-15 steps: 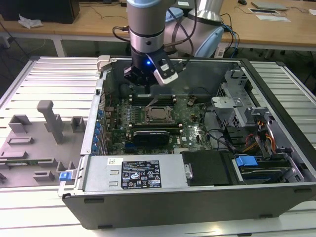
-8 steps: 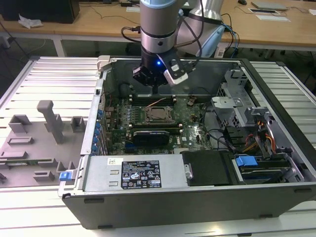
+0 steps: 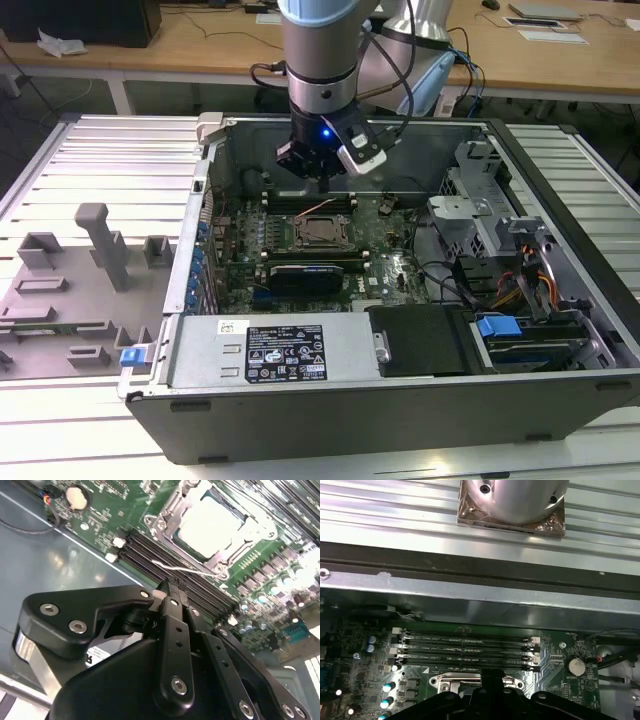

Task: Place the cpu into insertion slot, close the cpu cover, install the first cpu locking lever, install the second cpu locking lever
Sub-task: 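Install the first cpu locking lever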

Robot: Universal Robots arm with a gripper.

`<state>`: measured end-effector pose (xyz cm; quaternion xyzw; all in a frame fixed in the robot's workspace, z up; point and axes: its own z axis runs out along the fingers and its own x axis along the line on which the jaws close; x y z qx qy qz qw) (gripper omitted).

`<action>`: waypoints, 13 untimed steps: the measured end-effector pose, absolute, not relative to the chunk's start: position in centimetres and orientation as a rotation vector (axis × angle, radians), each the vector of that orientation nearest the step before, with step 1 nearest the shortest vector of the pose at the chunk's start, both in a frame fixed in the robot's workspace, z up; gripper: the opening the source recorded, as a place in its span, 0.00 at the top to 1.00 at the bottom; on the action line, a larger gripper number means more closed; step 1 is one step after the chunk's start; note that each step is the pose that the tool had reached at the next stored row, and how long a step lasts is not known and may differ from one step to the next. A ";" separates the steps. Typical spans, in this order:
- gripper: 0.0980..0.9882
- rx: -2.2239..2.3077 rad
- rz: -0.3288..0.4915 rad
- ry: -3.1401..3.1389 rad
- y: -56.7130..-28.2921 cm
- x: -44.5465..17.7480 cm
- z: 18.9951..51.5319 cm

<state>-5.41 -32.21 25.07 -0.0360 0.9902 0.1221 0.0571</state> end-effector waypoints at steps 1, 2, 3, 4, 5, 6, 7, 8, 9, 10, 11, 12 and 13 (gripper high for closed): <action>0.99 -0.111 0.368 2.993 -32.2 -5.4 25.0; 0.99 -0.112 0.367 2.985 -32.2 -5.4 25.0; 0.99 -0.113 0.366 2.975 -32.3 -5.4 24.9; 0.99 -0.115 0.364 2.966 -32.3 -5.5 24.8; 0.99 -0.117 0.363 2.959 -32.3 -5.6 24.6; 0.99 -0.118 0.363 2.957 -32.3 -5.7 24.6; 0.99 -0.119 0.362 2.954 -32.3 -5.8 24.4; 0.99 -0.122 0.362 2.949 -32.3 -5.9 24.2; 0.99 -0.124 0.361 2.944 -32.3 -6.1 24.0; 0.99 -0.126 0.360 2.939 -32.3 -6.1 23.8; 0.99 -0.126 0.360 2.935 -32.3 -6.1 23.7; 0.99 -0.127 0.359 2.933 -32.3 -6.1 23.5; 0.99 -0.127 0.359 2.932 -32.3 -6.1 23.4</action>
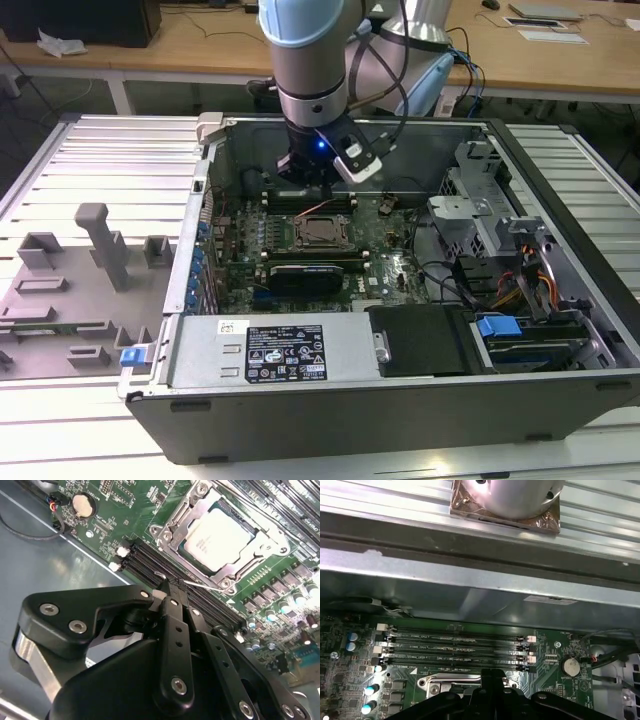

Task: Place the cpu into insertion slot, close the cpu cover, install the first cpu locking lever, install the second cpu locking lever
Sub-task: 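Install the first cpu locking lever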

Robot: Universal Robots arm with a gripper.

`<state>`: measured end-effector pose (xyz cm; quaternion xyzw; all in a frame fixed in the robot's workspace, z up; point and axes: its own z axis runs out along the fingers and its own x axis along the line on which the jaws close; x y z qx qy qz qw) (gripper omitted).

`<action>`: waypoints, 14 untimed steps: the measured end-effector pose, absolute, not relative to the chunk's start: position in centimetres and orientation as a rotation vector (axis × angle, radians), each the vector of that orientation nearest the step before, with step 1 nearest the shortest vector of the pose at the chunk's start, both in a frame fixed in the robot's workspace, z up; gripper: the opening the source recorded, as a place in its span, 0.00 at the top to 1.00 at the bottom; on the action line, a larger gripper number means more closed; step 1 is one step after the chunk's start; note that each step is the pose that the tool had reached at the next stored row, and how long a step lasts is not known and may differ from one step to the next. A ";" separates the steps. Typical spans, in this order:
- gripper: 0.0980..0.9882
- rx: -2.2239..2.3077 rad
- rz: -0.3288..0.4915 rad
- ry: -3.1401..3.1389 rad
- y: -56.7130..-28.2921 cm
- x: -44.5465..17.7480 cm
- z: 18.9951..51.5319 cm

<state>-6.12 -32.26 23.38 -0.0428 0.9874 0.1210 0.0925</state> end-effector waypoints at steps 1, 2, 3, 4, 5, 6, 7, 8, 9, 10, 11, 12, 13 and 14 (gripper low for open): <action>0.99 -0.127 0.359 2.931 -32.3 -6.1 23.2; 0.99 -0.127 0.359 2.930 -32.3 -6.1 23.0; 0.99 -0.127 0.359 2.930 -32.3 -6.1 22.9; 0.99 -0.127 0.359 2.930 -32.3 -6.1 22.8; 0.99 -0.127 0.359 2.929 -32.3 -6.1 22.7; 0.99 -0.127 0.358 2.930 -32.2 -6.1 22.5; 0.99 -0.127 0.358 2.930 -32.1 -6.1 22.5; 0.99 -0.127 0.357 2.930 -32.1 -6.1 22.4; 0.99 -0.128 0.356 2.930 -31.9 -6.1 22.4; 0.99 -0.128 0.355 2.930 -31.9 -6.1 22.4; 0.99 -0.128 0.355 2.930 -31.8 -6.1 22.4; 0.99 -0.128 0.354 2.930 -31.7 -6.1 22.3; 0.99 -0.128 0.354 2.930 -31.7 -6.1 22.4; 0.99 -0.128 0.354 2.930 -31.7 -6.1 22.3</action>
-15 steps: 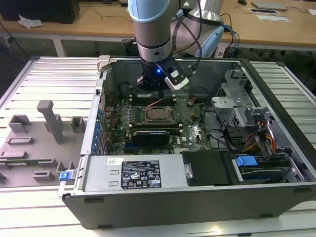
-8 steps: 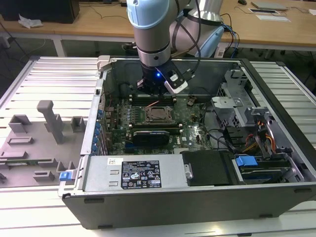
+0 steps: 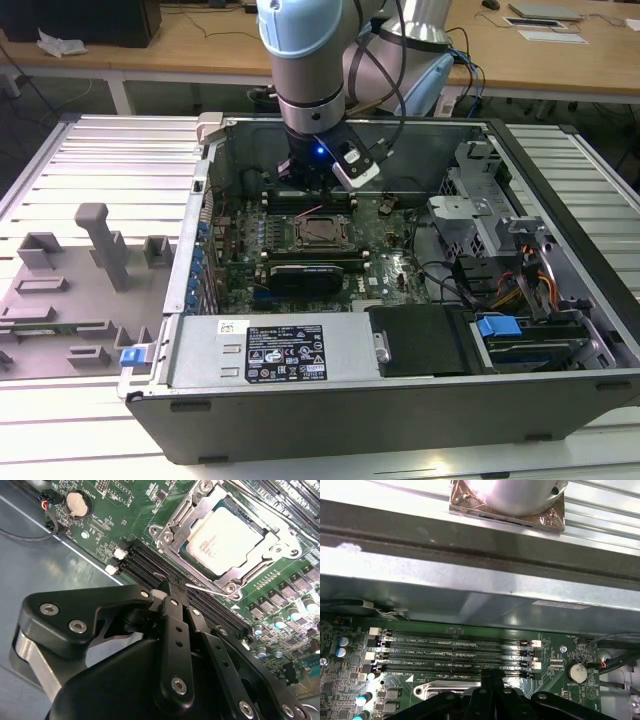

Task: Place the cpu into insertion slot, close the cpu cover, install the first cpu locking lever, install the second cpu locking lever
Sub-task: 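Install the first cpu locking lever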

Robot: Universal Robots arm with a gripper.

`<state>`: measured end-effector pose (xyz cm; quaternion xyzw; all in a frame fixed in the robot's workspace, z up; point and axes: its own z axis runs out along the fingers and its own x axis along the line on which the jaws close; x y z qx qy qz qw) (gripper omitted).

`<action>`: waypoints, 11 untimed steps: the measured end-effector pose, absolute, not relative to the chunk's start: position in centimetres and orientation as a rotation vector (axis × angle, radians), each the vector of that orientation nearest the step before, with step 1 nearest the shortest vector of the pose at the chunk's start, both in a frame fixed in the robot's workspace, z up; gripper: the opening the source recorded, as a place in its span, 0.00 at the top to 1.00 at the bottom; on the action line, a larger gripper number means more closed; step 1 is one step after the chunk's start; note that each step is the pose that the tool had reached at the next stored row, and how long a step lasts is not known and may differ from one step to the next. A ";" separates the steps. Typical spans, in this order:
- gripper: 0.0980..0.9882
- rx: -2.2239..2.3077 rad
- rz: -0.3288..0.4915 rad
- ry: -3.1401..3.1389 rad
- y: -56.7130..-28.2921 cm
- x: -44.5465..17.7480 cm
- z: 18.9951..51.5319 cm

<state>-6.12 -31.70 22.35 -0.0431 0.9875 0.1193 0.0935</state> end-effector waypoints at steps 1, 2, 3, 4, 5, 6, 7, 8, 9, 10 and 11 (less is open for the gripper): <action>0.99 -0.125 0.350 2.929 -31.7 -6.1 22.3; 0.99 -0.118 0.344 2.926 -31.7 -6.1 22.3; 0.99 -0.110 0.341 2.923 -31.7 -6.1 22.3; 0.99 -0.101 0.340 2.921 -31.6 -6.1 22.2; 0.99 -0.088 0.339 2.917 -31.6 -6.1 22.1; 0.99 -0.080 0.338 2.916 -31.6 -6.1 22.1; 0.99 -0.070 0.336 2.914 -31.6 -6.1 22.0; 0.99 -0.057 0.334 2.911 -31.5 -6.1 22.0; 0.99 -0.051 0.333 2.909 -31.5 -6.1 21.9; 0.99 -0.046 0.333 2.909 -31.5 -6.2 21.9; 0.99 -0.042 0.332 2.908 -31.5 -6.2 21.8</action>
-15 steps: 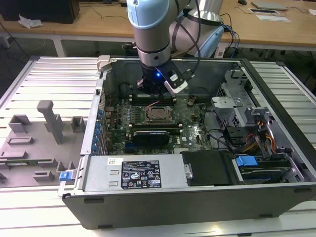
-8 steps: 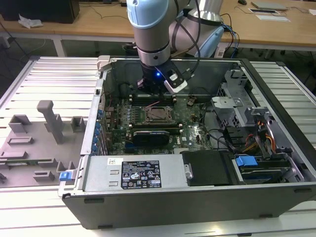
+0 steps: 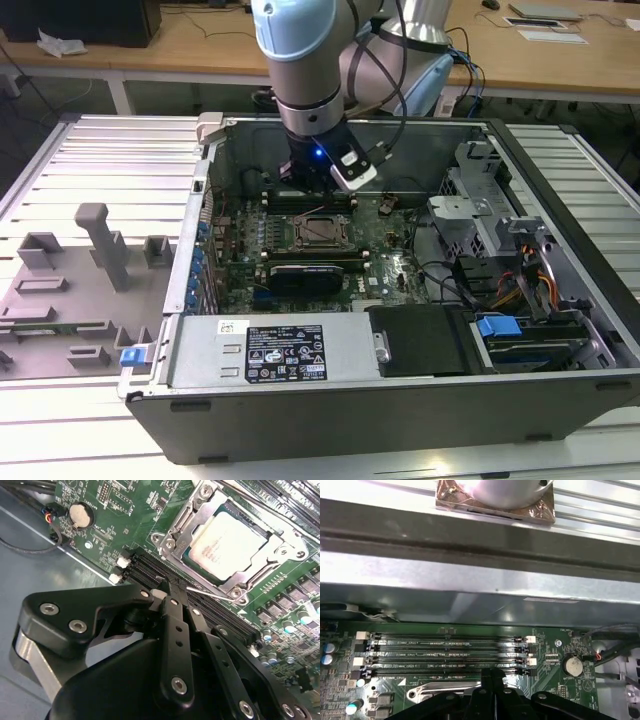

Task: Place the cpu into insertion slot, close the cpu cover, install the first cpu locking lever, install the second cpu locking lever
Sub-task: 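Install the first cpu locking lever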

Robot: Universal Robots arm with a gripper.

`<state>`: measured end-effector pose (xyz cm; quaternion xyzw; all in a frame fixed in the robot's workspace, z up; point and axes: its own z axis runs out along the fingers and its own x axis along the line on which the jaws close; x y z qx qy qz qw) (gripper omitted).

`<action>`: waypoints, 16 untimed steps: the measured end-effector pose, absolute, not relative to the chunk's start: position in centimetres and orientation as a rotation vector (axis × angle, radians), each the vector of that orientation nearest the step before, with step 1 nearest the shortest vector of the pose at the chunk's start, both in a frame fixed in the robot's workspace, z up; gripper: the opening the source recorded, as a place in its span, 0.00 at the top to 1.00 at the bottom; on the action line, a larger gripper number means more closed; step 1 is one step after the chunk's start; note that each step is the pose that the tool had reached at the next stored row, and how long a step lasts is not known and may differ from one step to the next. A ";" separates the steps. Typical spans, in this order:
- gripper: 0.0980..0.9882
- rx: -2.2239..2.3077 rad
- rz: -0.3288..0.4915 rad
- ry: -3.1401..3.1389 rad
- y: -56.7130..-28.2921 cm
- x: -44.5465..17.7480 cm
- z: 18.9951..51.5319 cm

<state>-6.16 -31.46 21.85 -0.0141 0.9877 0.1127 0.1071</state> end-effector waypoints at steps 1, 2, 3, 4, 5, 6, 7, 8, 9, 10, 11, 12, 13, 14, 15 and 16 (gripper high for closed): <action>0.99 -0.035 0.330 2.908 -31.5 -6.2 21.8; 0.99 -0.016 0.323 2.907 -31.5 -6.2 21.7; 0.99 -0.006 0.319 2.906 -31.5 -6.2 21.7; 0.99 0.006 0.317 2.906 -31.5 -6.2 21.6; 0.99 0.018 0.316 2.905 -31.4 -6.2 21.6; 0.99 0.025 0.315 2.904 -31.4 -6.2 21.6; 0.99 0.036 0.314 2.904 -31.4 -6.2 21.6; 0.99 0.049 0.312 2.903 -31.3 -6.2 21.5; 0.99 0.057 0.311 2.902 -31.3 -6.3 21.5; 0.99 0.064 0.310 2.902 -31.1 -6.4 21.5; 0.99 0.068 0.310 2.901 -31.1 -6.4 21.5; 0.99 0.072 0.309 2.901 -31.0 -6.4 21.5; 0.99 0.076 0.309 2.900 -30.9 -6.5 21.5; 0.99 0.079 0.309 2.900 -30.8 -6.5 21.5; 0.99 0.082 0.308 2.900 -30.7 -6.5 21.5; 0.99 0.086 0.308 2.900 -30.7 -6.5 21.5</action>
